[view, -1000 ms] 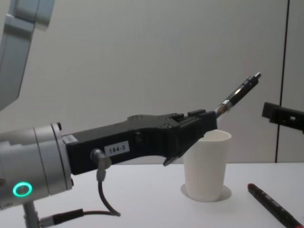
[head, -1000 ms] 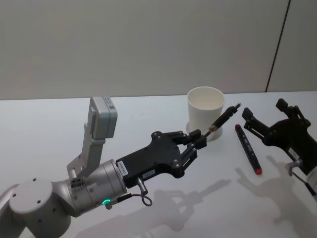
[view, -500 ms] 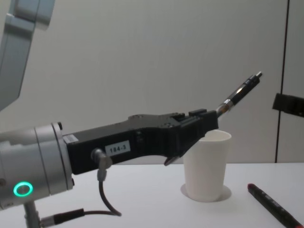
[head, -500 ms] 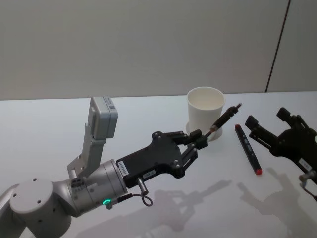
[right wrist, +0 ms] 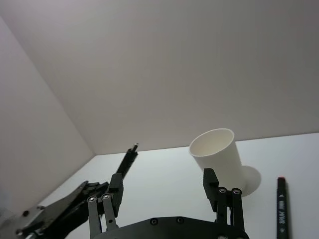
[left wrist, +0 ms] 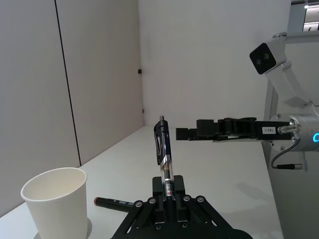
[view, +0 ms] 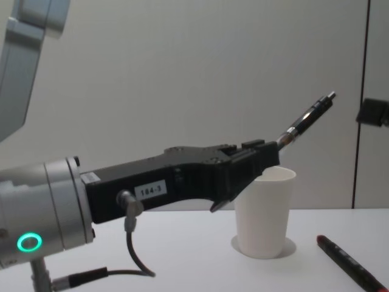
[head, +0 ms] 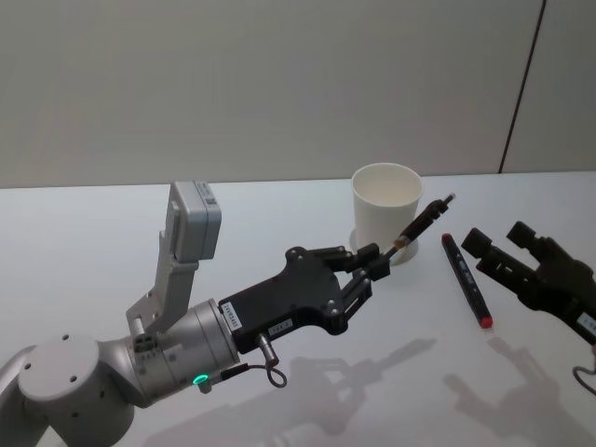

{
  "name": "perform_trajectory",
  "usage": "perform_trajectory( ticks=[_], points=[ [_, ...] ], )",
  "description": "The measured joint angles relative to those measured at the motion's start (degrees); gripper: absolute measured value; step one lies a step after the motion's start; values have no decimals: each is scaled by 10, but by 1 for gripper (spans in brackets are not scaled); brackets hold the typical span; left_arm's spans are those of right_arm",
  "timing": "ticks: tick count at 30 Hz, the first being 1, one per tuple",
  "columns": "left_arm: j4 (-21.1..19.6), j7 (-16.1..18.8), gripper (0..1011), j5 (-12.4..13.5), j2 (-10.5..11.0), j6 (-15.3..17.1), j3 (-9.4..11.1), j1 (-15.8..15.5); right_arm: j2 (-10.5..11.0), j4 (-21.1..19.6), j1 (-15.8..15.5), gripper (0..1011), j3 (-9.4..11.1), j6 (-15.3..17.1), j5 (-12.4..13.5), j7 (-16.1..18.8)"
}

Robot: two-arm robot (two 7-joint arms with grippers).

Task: Place the pen into the pen holder.

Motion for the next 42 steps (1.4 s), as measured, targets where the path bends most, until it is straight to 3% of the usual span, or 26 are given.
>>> perform_trajectory(
  ticks=[7,13,20,30,42],
  points=[
    [0,0,124,0,0,0,0,0,4,-6,-4,1008,5,21,64,11],
    [0,0,124,0,0,0,0,0,2,-7,-2,1009,6,49,138,14],
    [0,0,124,0,0,0,0,0,-11,1,13,1008,-3,72,188,1],
    [0,0,124,0,0,0,0,0,-34,15,41,1008,-22,96,214,-23],
    [0,0,124,0,0,0,0,0,-58,26,68,1008,-46,102,203,-50]
  ],
)
